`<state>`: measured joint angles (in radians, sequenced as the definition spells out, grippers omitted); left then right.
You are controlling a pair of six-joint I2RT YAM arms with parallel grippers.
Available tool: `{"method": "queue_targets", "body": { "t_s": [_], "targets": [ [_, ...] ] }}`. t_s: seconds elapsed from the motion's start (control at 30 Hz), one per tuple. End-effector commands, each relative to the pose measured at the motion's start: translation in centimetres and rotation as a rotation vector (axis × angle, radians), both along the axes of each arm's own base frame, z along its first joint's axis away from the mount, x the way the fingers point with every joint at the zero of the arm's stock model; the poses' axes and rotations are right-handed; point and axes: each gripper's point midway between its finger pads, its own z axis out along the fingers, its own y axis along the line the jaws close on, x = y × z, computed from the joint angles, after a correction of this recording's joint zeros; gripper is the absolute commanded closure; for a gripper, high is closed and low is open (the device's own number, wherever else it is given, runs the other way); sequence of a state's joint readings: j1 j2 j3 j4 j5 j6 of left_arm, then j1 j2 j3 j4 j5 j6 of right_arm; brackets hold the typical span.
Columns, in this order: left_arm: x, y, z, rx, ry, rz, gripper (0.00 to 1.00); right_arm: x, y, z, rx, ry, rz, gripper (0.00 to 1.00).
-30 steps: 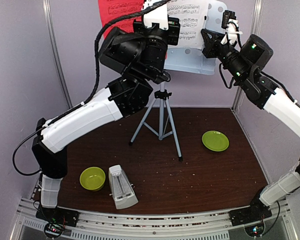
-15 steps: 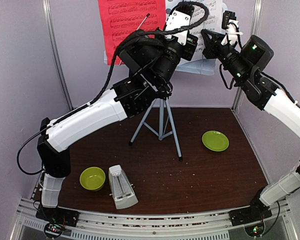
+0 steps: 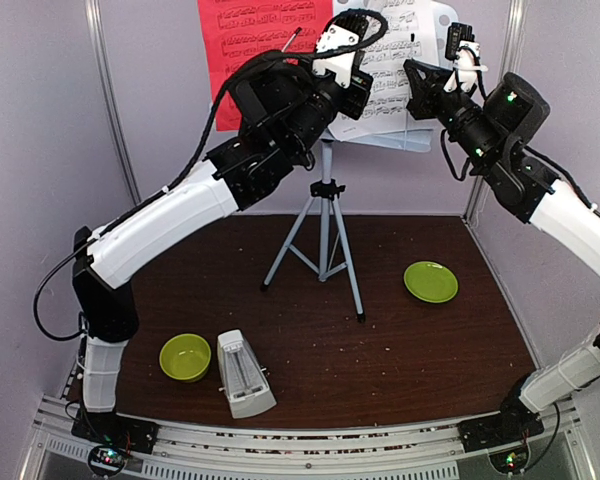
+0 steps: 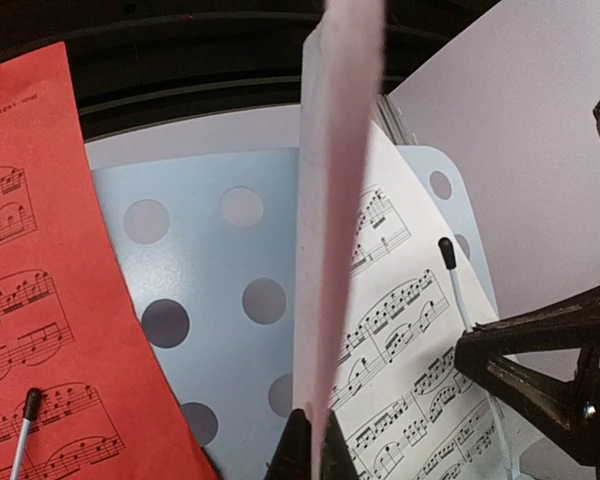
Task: Set up the instrument practice props
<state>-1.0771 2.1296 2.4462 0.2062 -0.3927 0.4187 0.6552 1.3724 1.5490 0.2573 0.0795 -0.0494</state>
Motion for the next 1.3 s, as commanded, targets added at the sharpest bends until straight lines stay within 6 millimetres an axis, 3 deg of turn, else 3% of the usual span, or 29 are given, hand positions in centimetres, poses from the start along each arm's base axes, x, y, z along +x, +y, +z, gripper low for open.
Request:
{"method": "queue_targets", "body": {
  "t_s": [0.0, 0.63, 0.9, 1.07, 1.27],
  "targets": [
    [-1.2, 0.9, 2.2, 0.004, -0.042, -0.060, 1.00, -0.1, -0.1, -0.8, -0.018, 0.022, -0.010, 1.00],
    [-0.7, 1.2, 2.6, 0.184, -0.166, -0.124, 1.00, 0.3, 0.2, -0.9, -0.031, 0.021, -0.011, 1.00],
    [-0.8, 1.5, 3.0, 0.209, -0.202, -0.143, 1.00, 0.4, 0.3, -1.0, -0.032, 0.020, -0.013, 1.00],
    [-1.2, 2.2, 4.4, 0.175, -0.238, -0.150, 1.00, 0.4, 0.3, -1.1, -0.035, 0.022, -0.012, 1.00],
    [-1.3, 2.1, 4.2, 0.226, -0.267, -0.145, 1.00, 0.5, 0.4, -1.0, -0.031, 0.021, -0.008, 1.00]
  ]
}}
